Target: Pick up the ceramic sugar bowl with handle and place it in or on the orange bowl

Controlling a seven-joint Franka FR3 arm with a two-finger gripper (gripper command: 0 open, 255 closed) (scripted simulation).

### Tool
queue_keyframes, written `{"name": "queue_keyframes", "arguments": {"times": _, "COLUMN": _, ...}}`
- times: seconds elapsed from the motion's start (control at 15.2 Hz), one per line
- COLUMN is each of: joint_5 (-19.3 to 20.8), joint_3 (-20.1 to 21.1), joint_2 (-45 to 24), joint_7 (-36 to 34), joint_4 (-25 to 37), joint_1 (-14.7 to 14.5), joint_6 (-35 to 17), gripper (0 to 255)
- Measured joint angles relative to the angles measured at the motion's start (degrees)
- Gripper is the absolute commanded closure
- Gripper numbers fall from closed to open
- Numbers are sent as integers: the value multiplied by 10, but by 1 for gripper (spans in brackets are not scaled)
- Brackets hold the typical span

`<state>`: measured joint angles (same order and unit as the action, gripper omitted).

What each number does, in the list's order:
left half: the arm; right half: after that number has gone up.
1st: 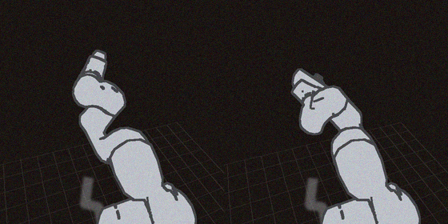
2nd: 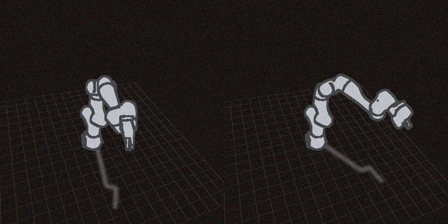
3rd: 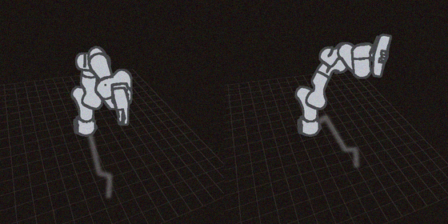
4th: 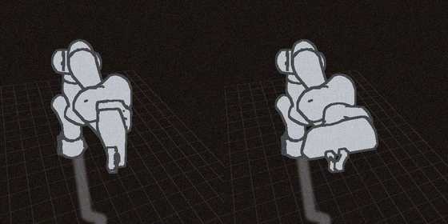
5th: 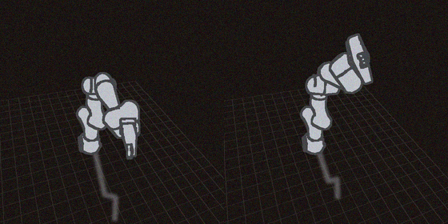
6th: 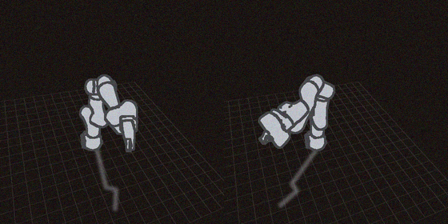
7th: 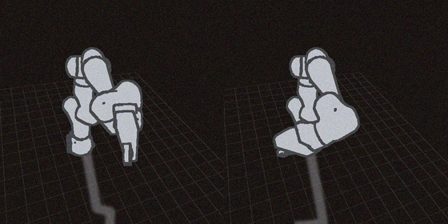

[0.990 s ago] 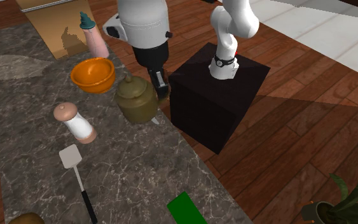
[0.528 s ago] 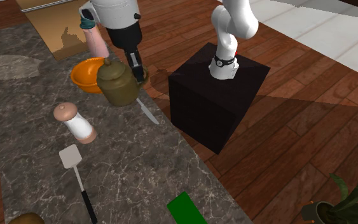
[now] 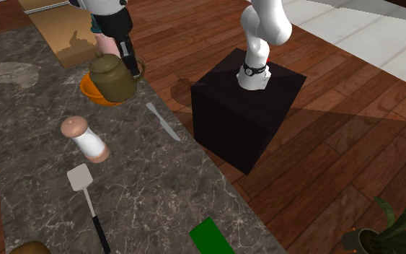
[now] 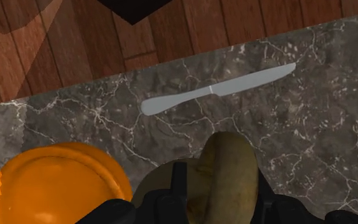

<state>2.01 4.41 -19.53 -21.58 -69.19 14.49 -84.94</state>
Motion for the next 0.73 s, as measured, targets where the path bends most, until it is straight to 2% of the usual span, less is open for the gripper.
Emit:
{"name": "queue_keyframes", "arguments": {"times": 0.46, "joint_5": -3, "joint_3": -26, "joint_2": -37, "joint_7": 81, "joint_4": 60, "joint_1": 56, "joint_6": 21, "gripper": 255}}
{"name": "queue_keyframes", "arguments": {"times": 0.73, "joint_5": -5, "joint_3": -39, "joint_2": -85, "joint_7": 130, "joint_4": 136, "joint_1": 91, "joint_6": 48, "gripper": 255}}
